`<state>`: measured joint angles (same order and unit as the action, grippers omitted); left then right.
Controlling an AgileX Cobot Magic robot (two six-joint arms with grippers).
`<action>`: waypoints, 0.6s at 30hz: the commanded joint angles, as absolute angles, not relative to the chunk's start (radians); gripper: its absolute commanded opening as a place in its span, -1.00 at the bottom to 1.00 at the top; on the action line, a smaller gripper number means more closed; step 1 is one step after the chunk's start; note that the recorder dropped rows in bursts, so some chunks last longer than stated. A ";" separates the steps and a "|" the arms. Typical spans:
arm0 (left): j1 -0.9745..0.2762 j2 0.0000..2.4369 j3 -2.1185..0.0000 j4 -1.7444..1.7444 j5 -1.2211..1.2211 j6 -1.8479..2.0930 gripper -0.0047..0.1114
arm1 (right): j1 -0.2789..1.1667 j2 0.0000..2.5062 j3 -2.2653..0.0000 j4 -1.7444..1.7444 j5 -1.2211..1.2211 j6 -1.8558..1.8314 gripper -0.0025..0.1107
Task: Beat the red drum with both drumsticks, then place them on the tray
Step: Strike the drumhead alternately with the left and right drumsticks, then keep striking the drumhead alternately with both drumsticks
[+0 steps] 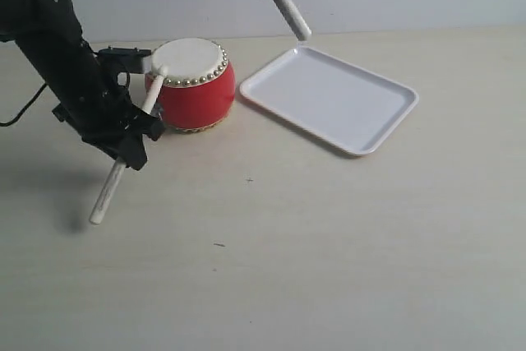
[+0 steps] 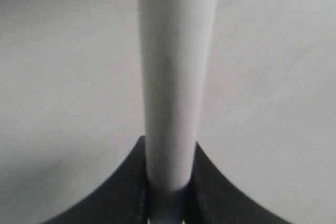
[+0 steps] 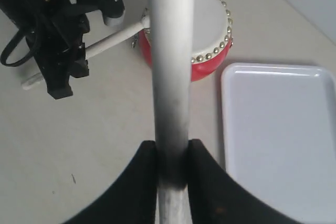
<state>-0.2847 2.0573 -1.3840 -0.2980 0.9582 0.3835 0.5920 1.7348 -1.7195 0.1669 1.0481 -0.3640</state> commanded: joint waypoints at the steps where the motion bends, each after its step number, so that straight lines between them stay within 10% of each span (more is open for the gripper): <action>1: -0.290 2.029 -1.437 -0.300 1.029 0.386 -0.92 | 0.592 1.805 -1.679 0.177 0.986 -0.365 -0.96; 18: -0.290 1.683 -1.462 -0.334 1.082 0.381 -0.92 | 0.592 2.183 -1.765 0.151 1.005 -0.312 -0.96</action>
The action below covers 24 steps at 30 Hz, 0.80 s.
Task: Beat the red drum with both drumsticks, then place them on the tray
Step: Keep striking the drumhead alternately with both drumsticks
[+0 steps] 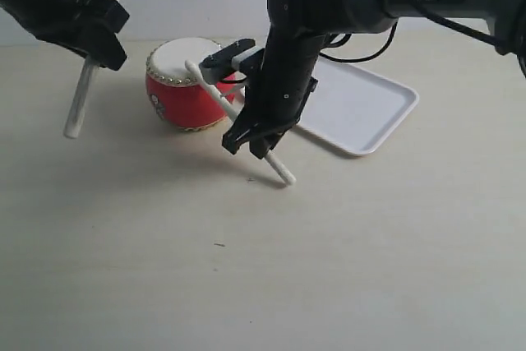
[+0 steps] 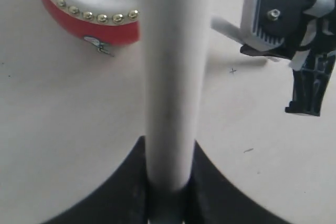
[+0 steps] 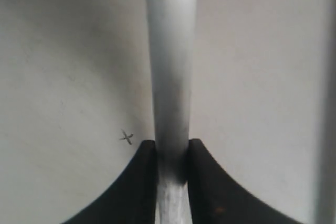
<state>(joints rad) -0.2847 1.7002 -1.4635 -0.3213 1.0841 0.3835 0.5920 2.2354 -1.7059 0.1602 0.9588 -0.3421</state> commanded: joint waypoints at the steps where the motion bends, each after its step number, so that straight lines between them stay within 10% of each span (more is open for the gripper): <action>1: -0.290 1.690 -1.452 -0.334 1.065 0.381 -0.92 | 0.592 2.154 -1.773 0.149 1.020 -0.312 -0.96; 13: -0.290 2.020 -1.390 -0.317 0.943 0.389 -0.92 | 0.592 1.796 -1.781 0.125 1.074 -0.310 -0.96; 24: -0.290 2.041 -1.544 -0.309 1.134 0.365 -0.92 | 0.592 1.955 -1.701 0.121 0.974 -0.312 -0.96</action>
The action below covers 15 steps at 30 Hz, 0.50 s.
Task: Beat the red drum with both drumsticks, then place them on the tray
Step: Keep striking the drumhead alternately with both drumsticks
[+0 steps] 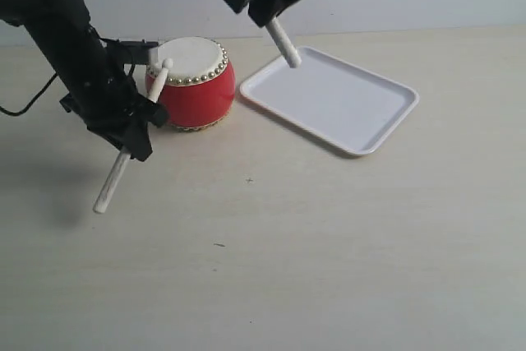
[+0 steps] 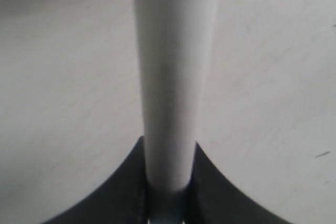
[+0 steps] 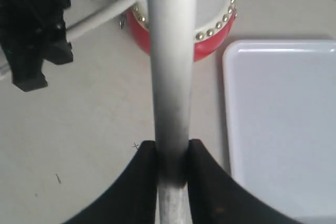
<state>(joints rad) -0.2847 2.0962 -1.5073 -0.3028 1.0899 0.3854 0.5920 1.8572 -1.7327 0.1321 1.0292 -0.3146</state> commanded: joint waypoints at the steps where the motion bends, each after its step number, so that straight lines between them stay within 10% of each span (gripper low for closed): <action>1: -0.290 2.018 -1.545 -0.309 1.134 0.360 -0.92 | 0.592 1.987 -1.701 0.121 0.970 -0.312 -0.96; 15: -0.290 1.786 -1.545 -0.321 1.115 0.358 -0.92 | 0.592 2.215 -1.853 0.045 1.138 -0.259 -0.96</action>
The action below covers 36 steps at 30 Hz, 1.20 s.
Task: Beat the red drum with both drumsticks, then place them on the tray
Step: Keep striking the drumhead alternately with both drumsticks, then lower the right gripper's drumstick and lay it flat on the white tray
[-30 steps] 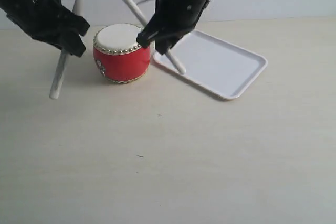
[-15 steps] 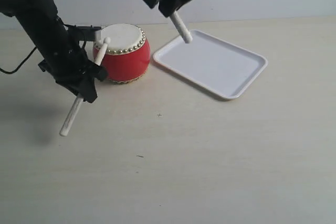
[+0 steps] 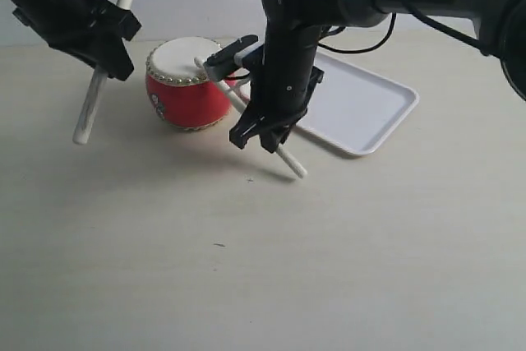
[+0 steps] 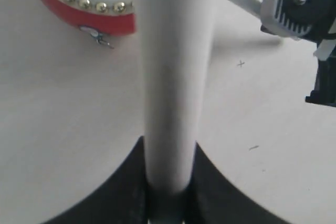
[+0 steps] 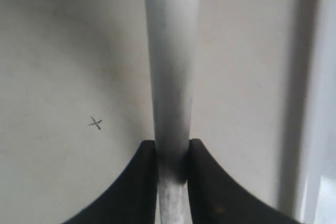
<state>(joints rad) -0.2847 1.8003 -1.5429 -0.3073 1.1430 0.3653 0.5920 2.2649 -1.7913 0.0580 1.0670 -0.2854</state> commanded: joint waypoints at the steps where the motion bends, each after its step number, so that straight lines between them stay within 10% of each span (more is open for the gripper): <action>1: -0.290 1.794 -1.537 -0.321 1.104 0.358 -0.92 | 0.592 2.185 -1.861 0.045 1.150 -0.259 -0.96; 17: -0.290 2.171 -1.544 -0.292 1.117 0.384 -0.92 | 0.592 1.811 -1.867 0.073 1.185 -0.266 -0.96; 36: -0.290 1.724 -1.371 -0.346 0.974 0.461 -0.92 | 0.571 2.036 -1.867 -0.071 1.195 -0.266 -0.96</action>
<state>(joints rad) -0.2847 1.7797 -1.4451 -0.3154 1.0523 0.4217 0.5920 2.0421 -1.8621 -0.0429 1.1851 -0.2652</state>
